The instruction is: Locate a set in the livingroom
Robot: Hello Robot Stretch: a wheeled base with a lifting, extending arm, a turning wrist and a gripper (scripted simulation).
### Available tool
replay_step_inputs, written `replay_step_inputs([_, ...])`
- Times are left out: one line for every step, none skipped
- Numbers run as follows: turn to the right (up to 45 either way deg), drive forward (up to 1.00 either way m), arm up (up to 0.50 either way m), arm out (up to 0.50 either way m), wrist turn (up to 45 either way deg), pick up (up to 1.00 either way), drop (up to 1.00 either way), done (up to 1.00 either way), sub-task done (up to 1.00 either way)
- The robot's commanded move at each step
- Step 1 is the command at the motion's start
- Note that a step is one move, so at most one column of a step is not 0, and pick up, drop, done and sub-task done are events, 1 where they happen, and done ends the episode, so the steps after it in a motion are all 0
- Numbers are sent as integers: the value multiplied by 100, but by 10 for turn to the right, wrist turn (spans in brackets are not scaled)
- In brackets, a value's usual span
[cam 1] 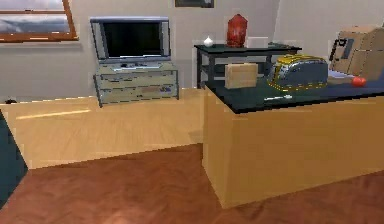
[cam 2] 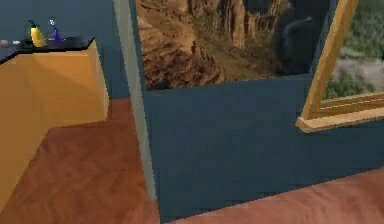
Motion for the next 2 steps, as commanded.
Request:
replay_step_inputs([0,50,0,0,0,0,0,0,0])
replay_step_inputs([-210,0,0,0,0,0,0,0,0])
